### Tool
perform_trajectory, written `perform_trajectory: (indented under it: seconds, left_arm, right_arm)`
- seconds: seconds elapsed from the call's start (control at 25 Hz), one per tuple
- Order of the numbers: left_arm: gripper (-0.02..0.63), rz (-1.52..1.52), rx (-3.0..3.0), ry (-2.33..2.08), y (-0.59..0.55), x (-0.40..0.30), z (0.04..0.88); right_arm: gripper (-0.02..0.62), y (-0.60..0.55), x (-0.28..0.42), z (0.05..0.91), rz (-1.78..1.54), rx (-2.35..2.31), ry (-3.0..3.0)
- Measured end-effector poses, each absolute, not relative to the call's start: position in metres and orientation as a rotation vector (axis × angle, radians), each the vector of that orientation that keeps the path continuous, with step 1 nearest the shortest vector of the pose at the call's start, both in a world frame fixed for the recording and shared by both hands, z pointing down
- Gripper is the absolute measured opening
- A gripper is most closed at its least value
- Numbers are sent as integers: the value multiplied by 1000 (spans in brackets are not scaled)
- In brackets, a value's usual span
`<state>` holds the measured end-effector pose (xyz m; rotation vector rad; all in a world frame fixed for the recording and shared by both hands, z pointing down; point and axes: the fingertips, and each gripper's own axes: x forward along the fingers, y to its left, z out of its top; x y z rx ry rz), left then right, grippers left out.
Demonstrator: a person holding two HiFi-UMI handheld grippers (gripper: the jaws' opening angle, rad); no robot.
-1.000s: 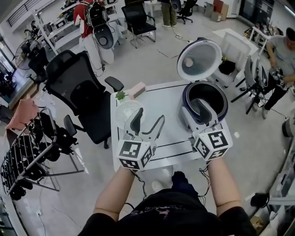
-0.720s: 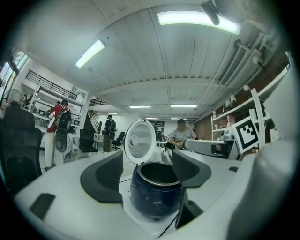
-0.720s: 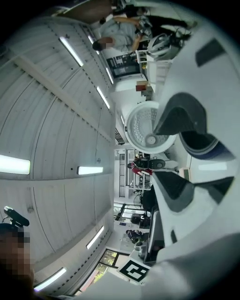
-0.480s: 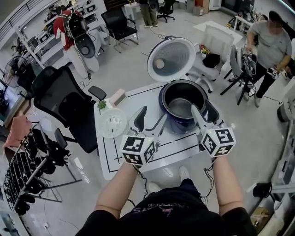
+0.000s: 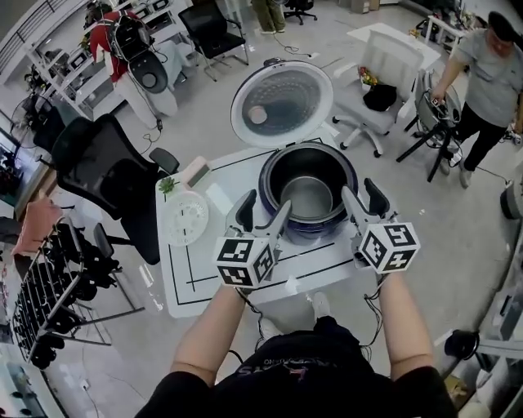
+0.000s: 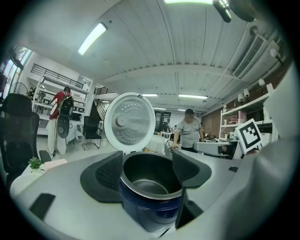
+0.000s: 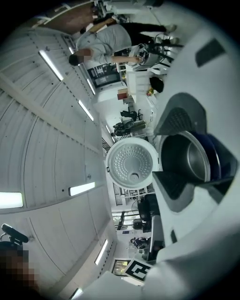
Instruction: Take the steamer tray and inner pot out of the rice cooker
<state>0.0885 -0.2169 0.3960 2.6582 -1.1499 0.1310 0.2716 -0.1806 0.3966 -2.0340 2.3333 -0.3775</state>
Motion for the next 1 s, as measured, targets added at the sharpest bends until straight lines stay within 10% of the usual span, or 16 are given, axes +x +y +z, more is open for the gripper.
perform_trajectory:
  seconds: [1.0]
  left_arm:
    - [321,258,2378,-1432,-263,103,476]
  right_arm:
    - [230,-250,292,479,-721,-1824,2531]
